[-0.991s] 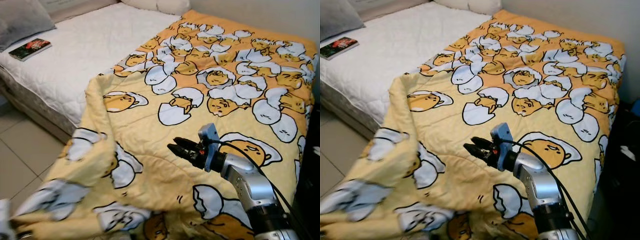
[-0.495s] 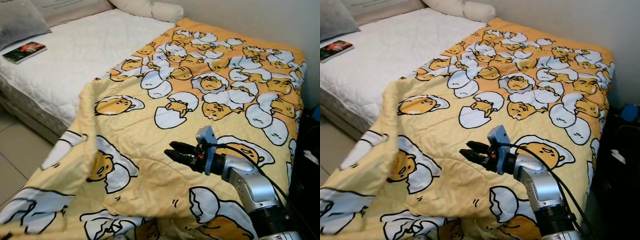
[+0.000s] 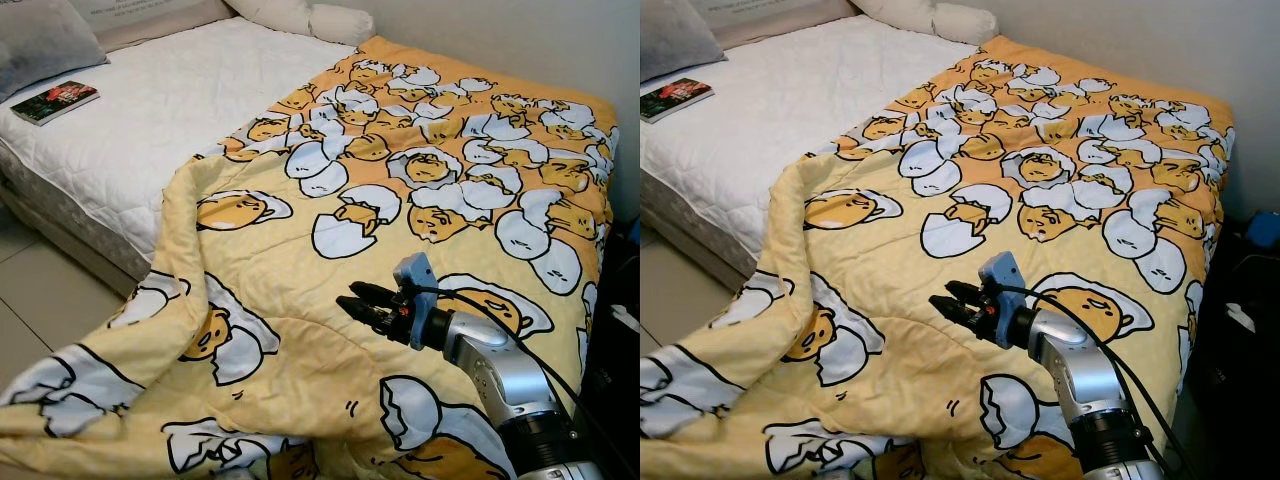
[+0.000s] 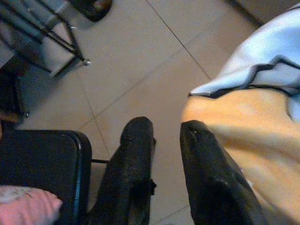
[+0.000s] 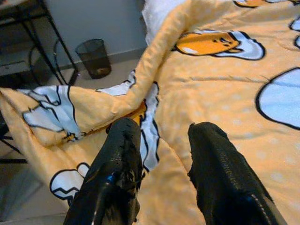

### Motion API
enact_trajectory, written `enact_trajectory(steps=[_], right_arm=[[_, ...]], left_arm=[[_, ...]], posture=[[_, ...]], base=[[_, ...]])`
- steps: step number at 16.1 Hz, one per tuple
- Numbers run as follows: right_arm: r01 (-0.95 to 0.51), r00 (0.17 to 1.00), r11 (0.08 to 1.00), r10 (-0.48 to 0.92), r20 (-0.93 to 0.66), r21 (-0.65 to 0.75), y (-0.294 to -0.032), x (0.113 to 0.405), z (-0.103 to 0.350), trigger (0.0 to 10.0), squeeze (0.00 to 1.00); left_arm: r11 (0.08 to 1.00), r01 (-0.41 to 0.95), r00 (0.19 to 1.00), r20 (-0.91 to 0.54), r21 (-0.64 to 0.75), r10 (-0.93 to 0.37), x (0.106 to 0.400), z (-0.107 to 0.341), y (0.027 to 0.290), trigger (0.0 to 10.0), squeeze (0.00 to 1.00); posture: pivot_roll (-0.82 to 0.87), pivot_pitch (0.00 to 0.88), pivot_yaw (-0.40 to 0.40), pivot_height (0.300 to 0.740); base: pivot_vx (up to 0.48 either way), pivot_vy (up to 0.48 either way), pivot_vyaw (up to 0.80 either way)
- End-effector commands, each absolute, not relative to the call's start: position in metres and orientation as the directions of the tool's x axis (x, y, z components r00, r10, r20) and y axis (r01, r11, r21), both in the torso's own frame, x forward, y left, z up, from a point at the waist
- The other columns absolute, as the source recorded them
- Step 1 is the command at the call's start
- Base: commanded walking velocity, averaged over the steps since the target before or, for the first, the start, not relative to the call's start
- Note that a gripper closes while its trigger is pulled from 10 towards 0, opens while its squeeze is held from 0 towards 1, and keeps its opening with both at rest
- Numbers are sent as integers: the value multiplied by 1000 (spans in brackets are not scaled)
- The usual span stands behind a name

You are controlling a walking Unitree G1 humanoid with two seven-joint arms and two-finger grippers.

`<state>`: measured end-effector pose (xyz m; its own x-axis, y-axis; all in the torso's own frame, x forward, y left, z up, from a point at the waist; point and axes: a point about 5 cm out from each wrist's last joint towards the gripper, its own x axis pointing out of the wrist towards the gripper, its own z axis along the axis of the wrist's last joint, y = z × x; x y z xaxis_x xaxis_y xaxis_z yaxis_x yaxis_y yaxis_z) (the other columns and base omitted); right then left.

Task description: Clean up the room

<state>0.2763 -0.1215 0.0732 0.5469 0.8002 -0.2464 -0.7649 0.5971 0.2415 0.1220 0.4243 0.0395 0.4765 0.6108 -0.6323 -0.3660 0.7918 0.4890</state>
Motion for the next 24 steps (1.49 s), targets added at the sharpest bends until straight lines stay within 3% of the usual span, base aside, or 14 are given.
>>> enact_trajectory(steps=[1,5,6,7,9,10,11,12,15,17,24], right_arm=[[-730,582,643,762,-283,230,-130,275,69,10000,0],[-684,625,694,717,-309,225,-135,269,62,10000,0],[-638,668,737,673,-317,222,-139,271,60,10000,0],[-617,686,755,654,-320,223,-140,272,59,10000,0],[-455,803,863,504,-318,219,-151,277,56,10000,0],[-377,845,900,431,-315,221,-157,278,55,10000,0],[-261,891,937,326,-317,232,-163,277,53,10000,0],[-214,905,947,285,-315,241,-165,277,53,10000,0],[-56,950,967,129,-284,249,-171,274,54,10000,0],[-5,957,971,73,-281,238,-171,269,54,10000,0],[63,951,969,15,-309,241,-169,258,47,10000,0]], left_arm=[[814,-286,477,-662,506,579,130,46,423,10000,1000],[848,-204,520,-680,490,518,151,59,414,10000,1000],[881,-179,639,-630,437,442,175,65,394,10000,1000],[894,-173,675,-612,413,413,182,68,386,10000,1000],[966,-82,914,-369,244,171,232,97,323,10000,1000],[983,-38,950,-298,178,90,244,107,297,10000,1000],[991,14,974,-226,133,16,257,114,268,10000,196],[991,37,980,-198,130,-10,261,116,256,10000,0],[991,76,980,-193,111,-54,270,110,222,10000,0],[978,127,972,-219,168,-89,267,103,208,10000,0],[962,129,965,-252,240,-67,265,97,206,10000,0]], posture=[[36,0,19,740],[28,0,15,740],[34,0,2,740],[36,0,-1,740],[49,0,-20,740],[50,0,-22,740],[44,0,-17,740],[40,0,-13,740],[18,0,7,740],[5,0,17,740],[9,0,14,740]], base=[[0,0,0],[0,0,0],[0,0,0],[0,0,0],[0,0,0],[0,0,0],[0,0,0],[0,0,0],[0,0,0],[0,362,0],[0,410,-477]])
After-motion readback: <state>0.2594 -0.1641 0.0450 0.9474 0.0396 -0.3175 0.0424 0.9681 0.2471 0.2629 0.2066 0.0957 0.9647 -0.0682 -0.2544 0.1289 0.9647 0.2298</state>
